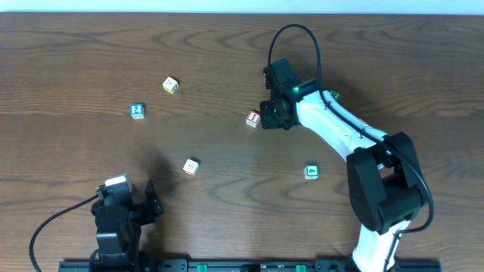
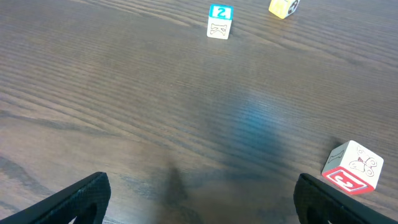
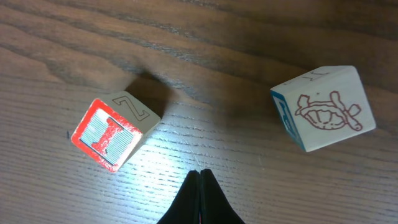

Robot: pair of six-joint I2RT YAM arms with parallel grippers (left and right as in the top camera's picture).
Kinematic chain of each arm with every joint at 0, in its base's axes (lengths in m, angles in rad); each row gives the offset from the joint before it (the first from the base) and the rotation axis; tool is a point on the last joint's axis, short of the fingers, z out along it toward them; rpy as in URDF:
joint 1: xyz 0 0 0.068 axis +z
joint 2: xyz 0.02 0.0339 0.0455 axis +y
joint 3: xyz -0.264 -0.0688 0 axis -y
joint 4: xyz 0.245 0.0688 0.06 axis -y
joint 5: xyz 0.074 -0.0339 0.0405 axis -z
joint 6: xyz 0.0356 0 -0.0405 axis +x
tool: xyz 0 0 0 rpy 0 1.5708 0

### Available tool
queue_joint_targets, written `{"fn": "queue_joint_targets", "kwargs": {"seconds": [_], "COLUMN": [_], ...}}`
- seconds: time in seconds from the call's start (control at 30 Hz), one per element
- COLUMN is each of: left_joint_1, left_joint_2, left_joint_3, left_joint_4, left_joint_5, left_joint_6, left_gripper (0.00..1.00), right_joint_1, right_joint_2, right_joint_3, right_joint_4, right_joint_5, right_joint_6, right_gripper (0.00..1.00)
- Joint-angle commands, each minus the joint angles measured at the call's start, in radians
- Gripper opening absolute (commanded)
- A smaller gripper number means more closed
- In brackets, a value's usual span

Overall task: Spell out Ai2
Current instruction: 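Move the right gripper to the red-bordered A block and grasp it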

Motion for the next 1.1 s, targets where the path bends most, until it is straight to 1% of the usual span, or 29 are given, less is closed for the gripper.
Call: {"fn": "queue_joint_targets", "kwargs": {"seconds": [0.0,0.3,0.67,0.93,1.07], "left_joint_1": [0.007,0.007,0.007,0.007,0.007], "left_joint_2": [-0.006,-0.006,-0.006,-0.006,-0.006], "left_joint_3": [-0.008,-0.008,-0.008,-0.008,-0.008], "left_joint_4": [-0.002,-0.002,-0.003,-0.002,-0.003], "left_joint_5": [-0.007,-0.007,-0.007,-0.007,-0.007], "left_joint_6": [0.003,0.003,0.003,0.003,0.003], "left_gripper": [0.95,0.95,0.95,0.95,0.95], "right_joint_1": [0.014,0.029,0.044,0.048,0.048], "right_joint_2": [0.018,0.069,0.074,0.074,0.074], "right_joint_3": [-0.009,-0.009,-0.009,-0.009,-0.005], "right_joint_4": [0.022,0.085,0.137,0.143,0.142], "right_joint_5": [-0.005,-0.048,-0.048,-0.048,-0.01], "right_joint_6": [-0.012,-0.012,-0.004,0.012,0.019], "right_gripper": [0.01,0.02,0.02,0.02,0.01]}}
